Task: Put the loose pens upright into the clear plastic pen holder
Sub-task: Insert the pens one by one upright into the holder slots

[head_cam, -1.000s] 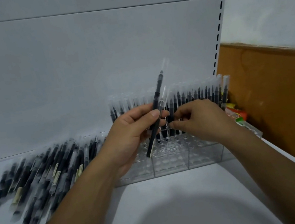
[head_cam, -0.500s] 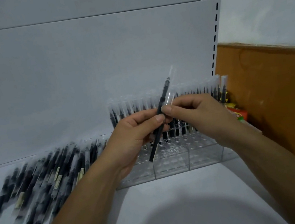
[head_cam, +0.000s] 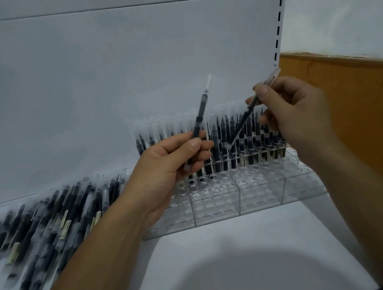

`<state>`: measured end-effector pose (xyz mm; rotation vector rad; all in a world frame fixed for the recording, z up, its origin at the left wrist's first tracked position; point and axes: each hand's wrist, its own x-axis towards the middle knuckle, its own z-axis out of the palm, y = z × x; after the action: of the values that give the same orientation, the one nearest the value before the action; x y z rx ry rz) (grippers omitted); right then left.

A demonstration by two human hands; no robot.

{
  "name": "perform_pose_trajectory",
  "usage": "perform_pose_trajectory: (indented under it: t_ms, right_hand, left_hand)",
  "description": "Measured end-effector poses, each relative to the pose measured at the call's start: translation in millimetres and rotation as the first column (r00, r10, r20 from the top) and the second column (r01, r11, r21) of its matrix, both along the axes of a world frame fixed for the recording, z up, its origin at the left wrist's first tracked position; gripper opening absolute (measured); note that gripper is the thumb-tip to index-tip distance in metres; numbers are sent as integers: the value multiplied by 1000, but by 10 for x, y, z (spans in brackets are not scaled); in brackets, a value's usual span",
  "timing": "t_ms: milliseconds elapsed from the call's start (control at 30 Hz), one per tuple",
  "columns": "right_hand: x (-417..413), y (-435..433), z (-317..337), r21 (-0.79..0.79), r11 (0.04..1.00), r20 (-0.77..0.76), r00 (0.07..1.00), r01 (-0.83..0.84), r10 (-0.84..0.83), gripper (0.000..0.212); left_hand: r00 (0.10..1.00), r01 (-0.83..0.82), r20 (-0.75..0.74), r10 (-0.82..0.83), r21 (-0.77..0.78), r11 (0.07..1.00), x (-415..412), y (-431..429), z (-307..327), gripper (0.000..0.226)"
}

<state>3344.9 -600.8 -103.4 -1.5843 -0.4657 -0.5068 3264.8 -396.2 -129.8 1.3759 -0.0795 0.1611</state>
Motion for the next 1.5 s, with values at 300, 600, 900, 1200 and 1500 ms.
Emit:
perform_pose_trajectory:
  t_ms: [300, 600, 900, 1200, 1500]
  right_hand:
    - [52, 74, -76, -230, 972, 106, 994, 53, -29, 12]
    - [109, 137, -74, -324, 937, 224, 973, 128, -55, 16]
    - [107, 147, -168, -636, 772, 28, 999, -6, 32, 16]
    - [54, 164, -158, -691, 722, 54, 999, 35, 3, 17]
    - [34, 31, -103, -598, 801, 32, 999, 23, -5, 18]
  left_hand:
    - [1000, 4, 0, -4, 51, 999, -6, -9, 1, 29]
    - [1000, 5, 4, -5, 89, 996, 2, -23, -6, 31]
    - [1000, 8, 12, -10, 115, 993, -4, -26, -11, 29]
    - [1000, 3, 13, -4, 132, 991, -11, -38, -12, 21]
    - [1000, -2, 17, -1, 156, 988, -1, -30, -23, 20]
